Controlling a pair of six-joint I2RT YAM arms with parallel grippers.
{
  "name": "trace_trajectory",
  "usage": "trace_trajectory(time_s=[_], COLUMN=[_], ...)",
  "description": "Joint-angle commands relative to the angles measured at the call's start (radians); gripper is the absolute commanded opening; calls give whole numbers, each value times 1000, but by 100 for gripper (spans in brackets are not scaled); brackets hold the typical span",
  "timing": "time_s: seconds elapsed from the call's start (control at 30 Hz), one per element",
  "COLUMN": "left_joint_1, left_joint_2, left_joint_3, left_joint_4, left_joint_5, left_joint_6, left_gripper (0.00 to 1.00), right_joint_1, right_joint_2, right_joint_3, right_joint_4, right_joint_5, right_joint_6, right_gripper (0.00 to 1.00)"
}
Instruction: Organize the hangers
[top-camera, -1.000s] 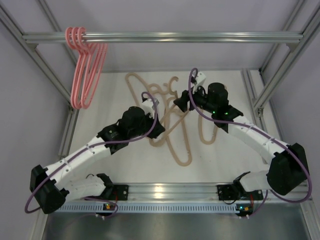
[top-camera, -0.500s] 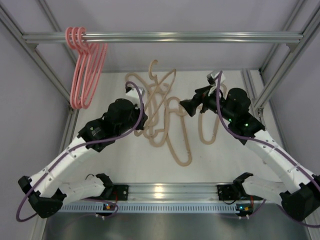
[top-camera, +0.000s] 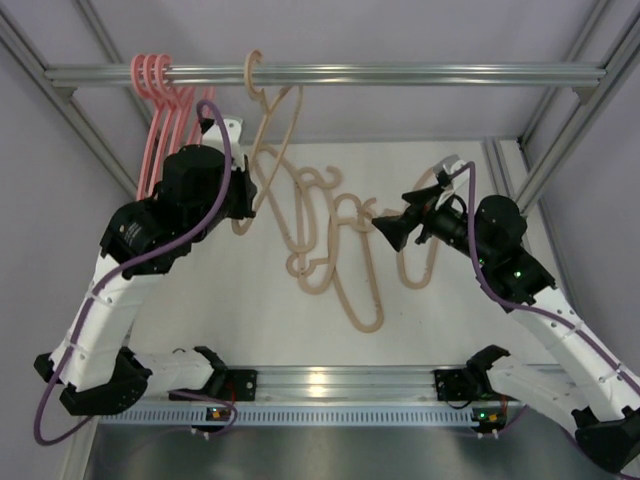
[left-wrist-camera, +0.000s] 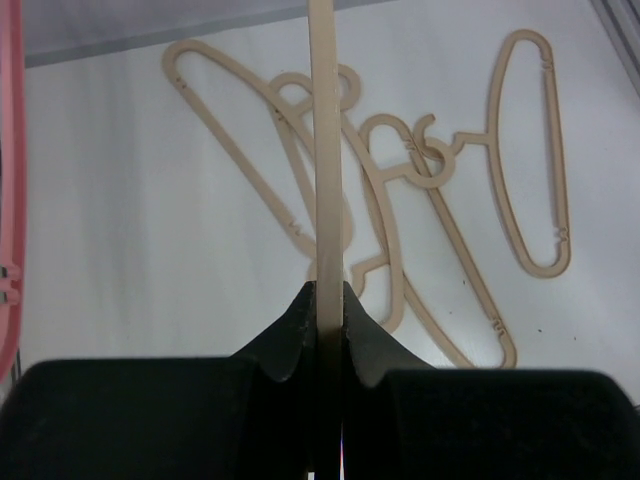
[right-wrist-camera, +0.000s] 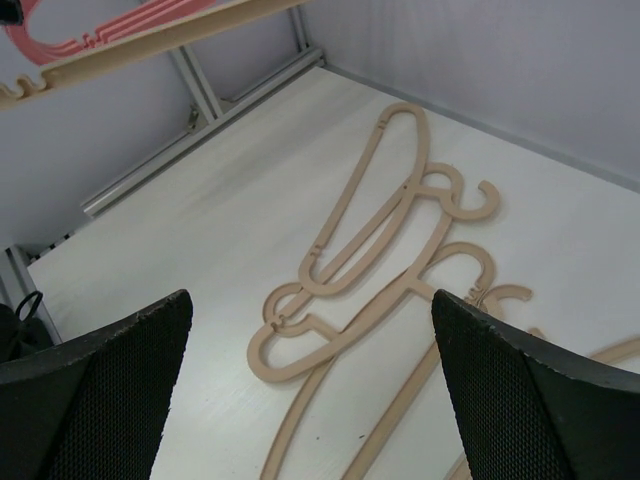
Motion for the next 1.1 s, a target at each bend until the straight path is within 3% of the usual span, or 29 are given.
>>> trace_trajectory(time_s=[0.0,0.27,0.57,1.07], left_joint_1=[42,300,453,503], left_joint_2=[60,149,228,223], left_joint_3=[136,221,268,267], left_joint_4=[-87,-102,-146,-248], left_joint_5=[-32,175,278,313], left_joint_6=[36,114,140,73], left_gripper=[0,0,0,0], right_joint_1=[-3,-3,-3,-3], right_joint_2=[-36,-52,-47,-47], right_joint_3=[-19,-33,-48,-53], right_joint_4=[-24,-32,-32,-32], right_joint_5=[-17,-35,-47,-60], right_joint_6=[2,4,10,22], right_gripper=[99,100,99,99])
